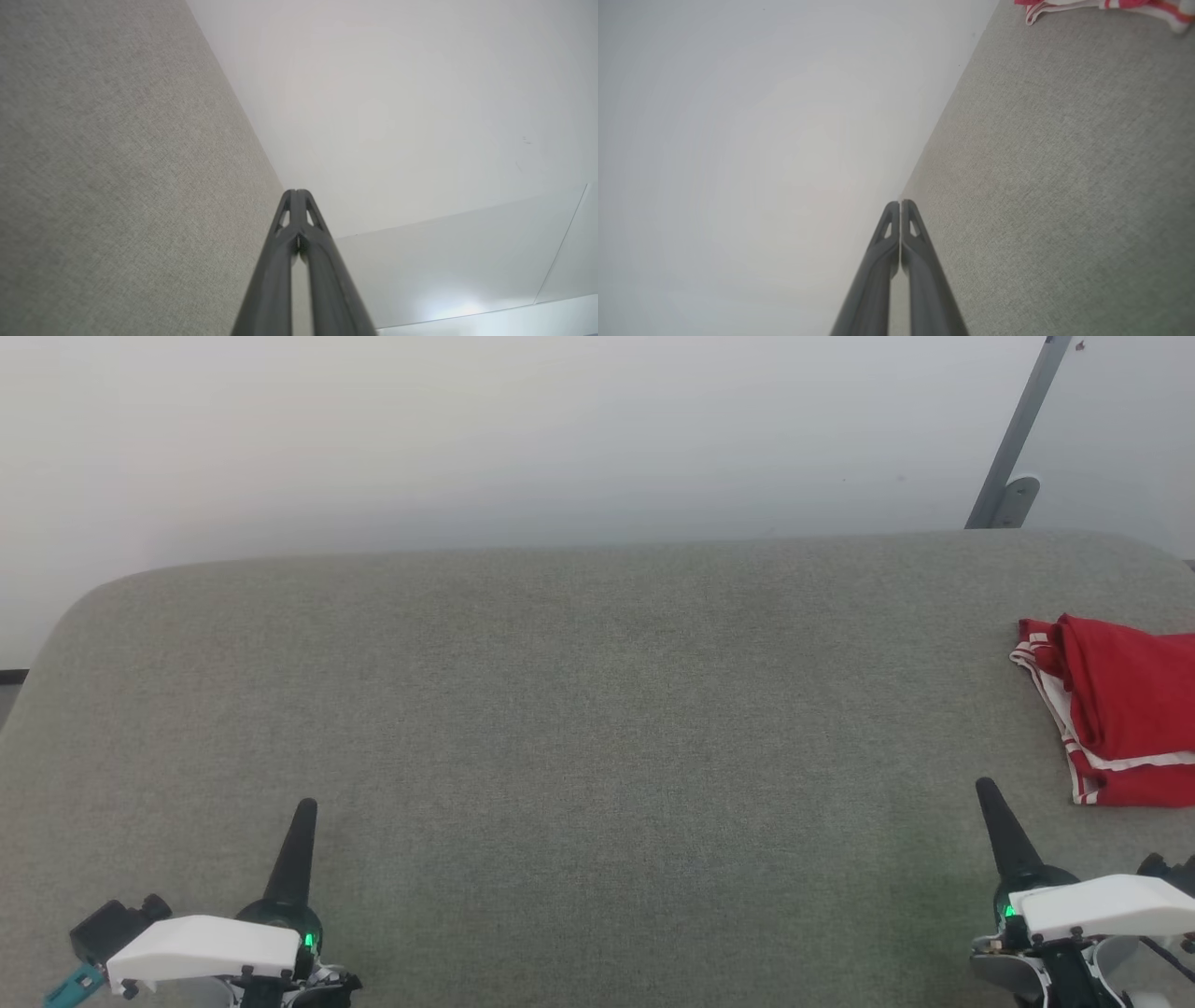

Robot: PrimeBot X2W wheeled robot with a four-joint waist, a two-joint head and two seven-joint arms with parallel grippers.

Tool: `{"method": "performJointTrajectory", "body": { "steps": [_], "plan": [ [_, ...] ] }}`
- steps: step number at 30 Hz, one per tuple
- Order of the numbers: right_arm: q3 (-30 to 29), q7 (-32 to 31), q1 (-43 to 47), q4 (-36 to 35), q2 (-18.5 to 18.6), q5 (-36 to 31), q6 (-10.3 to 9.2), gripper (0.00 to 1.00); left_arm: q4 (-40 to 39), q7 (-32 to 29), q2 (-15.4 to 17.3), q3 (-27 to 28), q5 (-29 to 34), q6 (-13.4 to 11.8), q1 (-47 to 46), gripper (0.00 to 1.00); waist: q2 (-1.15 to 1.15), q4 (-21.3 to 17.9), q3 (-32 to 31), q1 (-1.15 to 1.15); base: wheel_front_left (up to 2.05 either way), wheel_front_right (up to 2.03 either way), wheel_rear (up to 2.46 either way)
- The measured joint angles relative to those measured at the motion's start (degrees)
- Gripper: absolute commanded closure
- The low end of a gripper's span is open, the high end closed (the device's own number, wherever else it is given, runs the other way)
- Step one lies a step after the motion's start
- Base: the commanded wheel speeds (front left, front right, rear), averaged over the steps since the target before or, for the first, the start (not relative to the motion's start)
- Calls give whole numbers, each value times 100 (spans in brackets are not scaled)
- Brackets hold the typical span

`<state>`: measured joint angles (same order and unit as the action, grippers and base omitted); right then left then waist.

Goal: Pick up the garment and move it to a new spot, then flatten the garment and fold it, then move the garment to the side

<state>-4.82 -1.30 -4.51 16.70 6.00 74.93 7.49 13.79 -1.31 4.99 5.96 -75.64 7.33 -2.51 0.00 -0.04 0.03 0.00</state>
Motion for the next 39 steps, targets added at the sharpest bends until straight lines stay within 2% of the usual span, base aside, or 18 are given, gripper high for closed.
{"method": "performJointTrajectory", "body": {
  "steps": [39],
  "plan": [
    [-141,-436,-127,-210,-256,1447,0,100,24,-439,-178,44,-1389,0,-273,100,0,3,12,0,0,0,0]
  ]
}}
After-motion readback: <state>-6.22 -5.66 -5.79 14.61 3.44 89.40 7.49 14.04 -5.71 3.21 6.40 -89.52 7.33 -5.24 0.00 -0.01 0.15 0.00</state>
